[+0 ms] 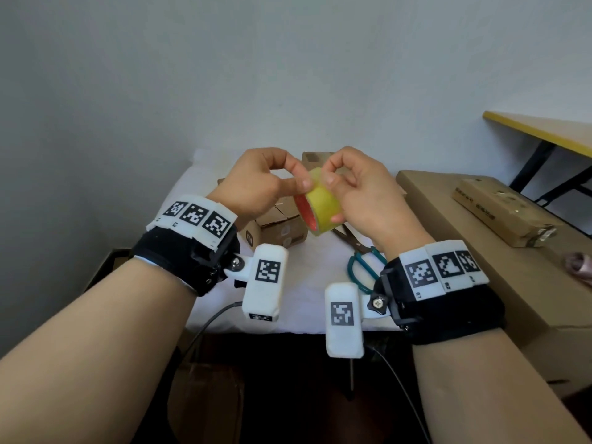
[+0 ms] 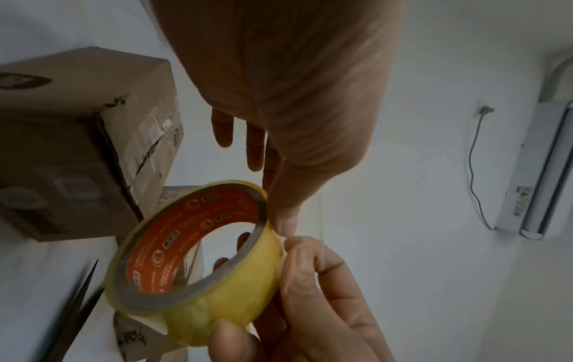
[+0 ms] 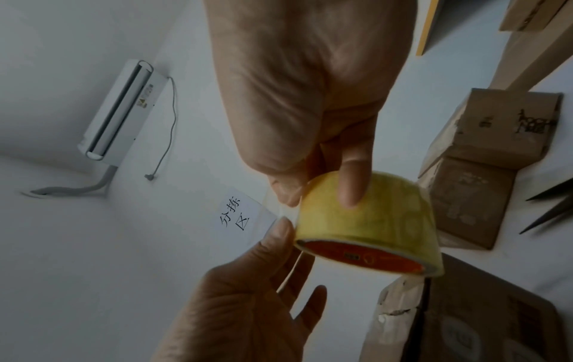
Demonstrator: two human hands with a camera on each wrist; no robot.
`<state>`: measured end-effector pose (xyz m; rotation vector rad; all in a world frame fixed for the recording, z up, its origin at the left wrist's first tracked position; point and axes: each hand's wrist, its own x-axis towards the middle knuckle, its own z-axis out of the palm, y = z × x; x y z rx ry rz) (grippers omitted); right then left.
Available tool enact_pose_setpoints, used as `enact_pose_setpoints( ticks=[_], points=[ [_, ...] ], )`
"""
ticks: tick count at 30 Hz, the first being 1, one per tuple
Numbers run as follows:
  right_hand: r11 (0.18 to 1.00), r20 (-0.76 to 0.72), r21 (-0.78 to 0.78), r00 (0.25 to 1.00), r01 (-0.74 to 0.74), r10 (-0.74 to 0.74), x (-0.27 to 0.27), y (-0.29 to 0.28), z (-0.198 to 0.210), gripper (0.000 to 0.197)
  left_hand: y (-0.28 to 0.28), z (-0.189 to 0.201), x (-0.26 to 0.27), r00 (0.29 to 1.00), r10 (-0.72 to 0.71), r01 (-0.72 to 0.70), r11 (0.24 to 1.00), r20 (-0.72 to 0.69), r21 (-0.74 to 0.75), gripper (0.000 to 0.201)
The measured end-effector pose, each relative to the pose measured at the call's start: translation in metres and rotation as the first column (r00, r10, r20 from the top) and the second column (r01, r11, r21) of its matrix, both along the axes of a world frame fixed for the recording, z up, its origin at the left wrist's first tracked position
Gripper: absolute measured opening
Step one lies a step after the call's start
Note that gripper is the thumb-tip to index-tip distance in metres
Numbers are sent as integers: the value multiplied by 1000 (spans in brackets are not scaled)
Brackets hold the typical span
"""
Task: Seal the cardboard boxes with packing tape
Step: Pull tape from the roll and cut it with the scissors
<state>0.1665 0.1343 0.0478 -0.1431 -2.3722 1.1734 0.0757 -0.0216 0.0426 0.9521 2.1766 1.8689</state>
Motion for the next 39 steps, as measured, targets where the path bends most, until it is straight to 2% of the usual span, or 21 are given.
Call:
enact_pose_setpoints(
  ticks=[5, 10, 12, 16, 21, 28, 34, 39],
  points=[
    [997, -21, -57, 998, -56, 55, 4, -10, 9, 12, -4, 10, -2, 997, 46, -38, 992, -58, 122, 12],
    [984, -42, -144, 994, -105, 100, 6, -17, 15, 50, -13, 19, -5, 987, 55, -22, 978, -150, 209, 18],
    [976, -72, -182, 992, -119, 108, 7, -18, 18, 54, -16, 20, -5, 983, 48, -10, 977, -175, 212, 16],
    [983, -92, -147, 991, -115, 102, 5, -19, 17, 52, -17, 19, -5, 978, 49, -12, 984, -205, 179, 18],
    [994, -30, -78, 997, -70, 68, 5, -21, 14, 44, -13, 11, -6, 952, 115, -77, 987, -284, 140, 19],
    [990, 33, -133, 998, -41, 46, -2, -8, 0, 39, 0, -1, -2, 894, 141, -109, 989, -425, 98, 16],
    [990, 135, -141, 991, 11, 8, 4, 13, -7, 33, 16, -9, 11, 879, 103, -80, 994, -465, 69, 12],
    [976, 175, -218, 984, 3, 36, 15, 34, -23, 23, 30, -13, 17, 958, 18, -16, 1000, -286, 9, 14]
  ],
)
